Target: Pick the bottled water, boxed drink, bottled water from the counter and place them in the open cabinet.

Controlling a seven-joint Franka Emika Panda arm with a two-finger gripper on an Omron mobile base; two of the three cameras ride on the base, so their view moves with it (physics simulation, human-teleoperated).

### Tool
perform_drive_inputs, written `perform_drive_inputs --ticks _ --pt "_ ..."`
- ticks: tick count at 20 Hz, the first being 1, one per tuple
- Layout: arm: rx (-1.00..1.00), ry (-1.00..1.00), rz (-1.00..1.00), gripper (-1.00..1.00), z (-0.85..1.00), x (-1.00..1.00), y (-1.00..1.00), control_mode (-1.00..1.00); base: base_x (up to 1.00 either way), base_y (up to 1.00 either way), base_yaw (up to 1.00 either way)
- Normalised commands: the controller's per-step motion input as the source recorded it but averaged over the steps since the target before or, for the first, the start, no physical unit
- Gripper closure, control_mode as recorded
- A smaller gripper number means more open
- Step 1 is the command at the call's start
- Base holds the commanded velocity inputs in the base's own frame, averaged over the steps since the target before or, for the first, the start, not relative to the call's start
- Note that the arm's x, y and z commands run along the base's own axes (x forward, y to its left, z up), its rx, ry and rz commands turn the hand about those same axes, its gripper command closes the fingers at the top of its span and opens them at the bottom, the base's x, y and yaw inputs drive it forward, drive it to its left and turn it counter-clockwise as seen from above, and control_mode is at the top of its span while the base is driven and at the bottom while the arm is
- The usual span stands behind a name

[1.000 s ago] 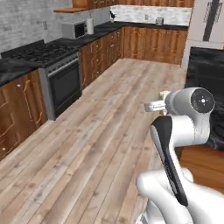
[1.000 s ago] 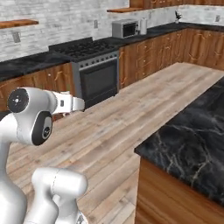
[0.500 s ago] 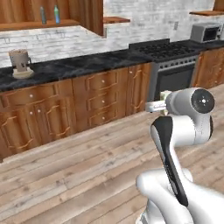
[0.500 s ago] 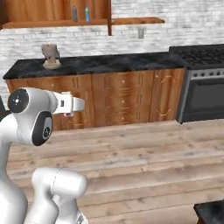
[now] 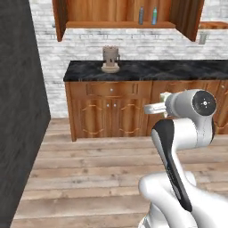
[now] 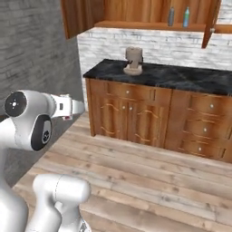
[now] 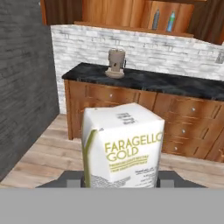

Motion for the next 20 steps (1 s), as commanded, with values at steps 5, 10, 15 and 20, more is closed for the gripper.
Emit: perform_drive_inputs --ticks 5,10,15,20 --pt "0.00 0.00 0.00 1.00 0.00 0.00 0.00 1.00 1.00 -0.25 0.11" --pt "0.00 0.00 0.00 1.00 0.00 0.00 0.00 1.00 1.00 -0.32 -0.08" --pt "0.00 0.00 0.00 1.00 0.00 0.00 0.00 1.00 1.00 -0.31 -0.18" --pt "0.00 0.00 0.00 1.00 0.00 0.00 0.00 1.00 0.88 -0.10 -0.09"
